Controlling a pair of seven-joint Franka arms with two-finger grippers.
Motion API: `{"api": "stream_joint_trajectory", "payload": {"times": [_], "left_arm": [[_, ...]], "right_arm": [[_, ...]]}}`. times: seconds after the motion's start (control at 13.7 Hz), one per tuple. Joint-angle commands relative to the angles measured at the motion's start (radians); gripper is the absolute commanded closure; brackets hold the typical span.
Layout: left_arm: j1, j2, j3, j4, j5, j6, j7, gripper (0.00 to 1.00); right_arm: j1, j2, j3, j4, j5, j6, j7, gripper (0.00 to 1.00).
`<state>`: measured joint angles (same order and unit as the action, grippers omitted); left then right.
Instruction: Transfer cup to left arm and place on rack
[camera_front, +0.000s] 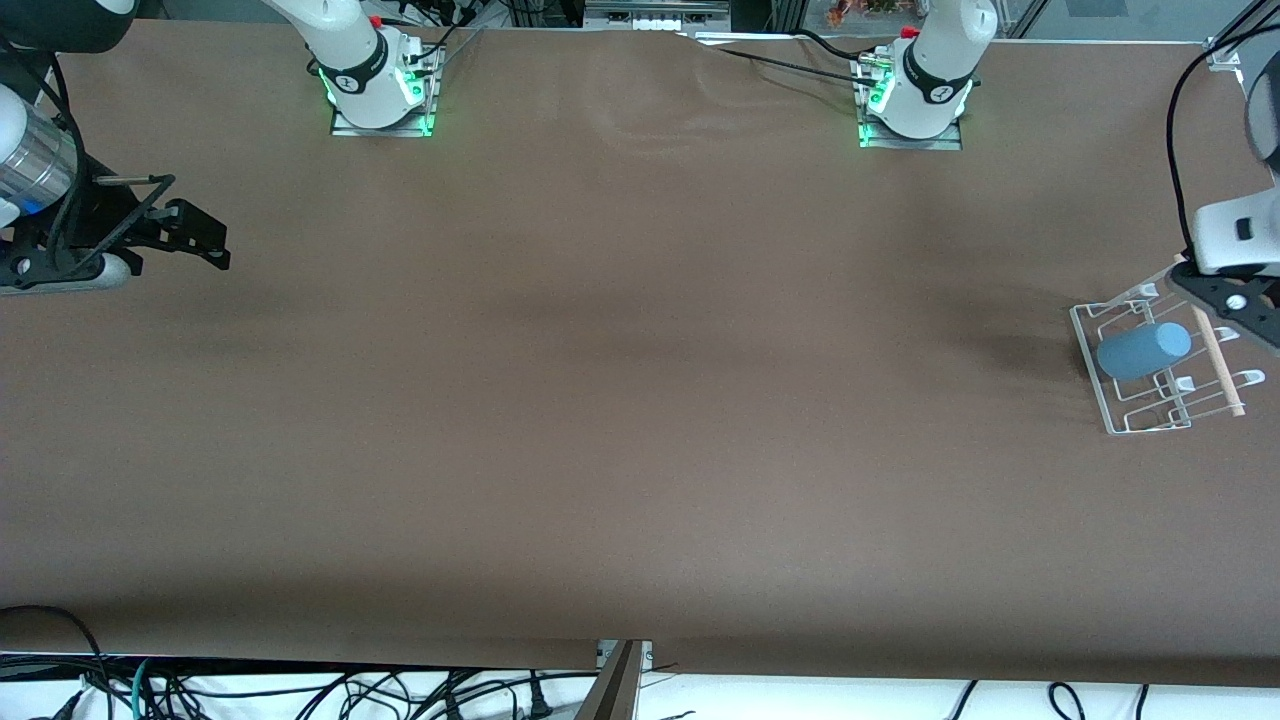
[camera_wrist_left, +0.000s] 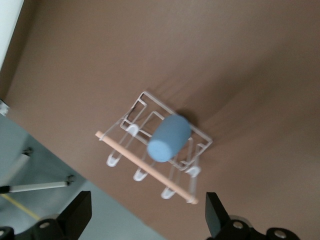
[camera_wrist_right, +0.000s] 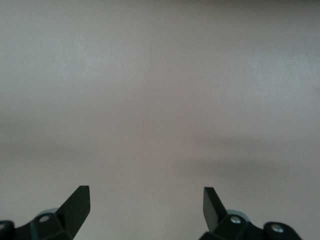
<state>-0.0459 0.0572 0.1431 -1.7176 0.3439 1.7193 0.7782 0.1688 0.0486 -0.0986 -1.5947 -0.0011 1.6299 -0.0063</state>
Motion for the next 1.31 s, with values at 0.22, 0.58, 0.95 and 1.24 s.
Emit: {"api": "stream_joint_trajectory", "payload": {"times": [0.22, 0.58, 0.95, 1.24], "left_arm": [[-0.023, 0.029, 0.001, 0.176, -0.394, -0.213, -0.602, 0.00], [-0.026, 0.030, -0.075, 0.228, -0.422, -0.265, -0.790, 0.00], [-0.020, 0.036, -0.117, 0.234, -0.407, -0.277, -0.838, 0.00], [-0.015, 0.093, -0.112, 0.329, -0.401, -0.306, -0.838, 0.00]], "right_arm": [[-0.014, 0.014, 0.004, 0.025, -0.010, 0.002, -0.003, 0.00], [-0.011, 0.014, 0.004, 0.022, -0.011, 0.001, -0.004, 0.00], [-0.011, 0.016, 0.005, 0.022, -0.013, 0.001, -0.006, 0.00], [-0.011, 0.016, 0.005, 0.025, -0.011, 0.002, -0.006, 0.00]]}}
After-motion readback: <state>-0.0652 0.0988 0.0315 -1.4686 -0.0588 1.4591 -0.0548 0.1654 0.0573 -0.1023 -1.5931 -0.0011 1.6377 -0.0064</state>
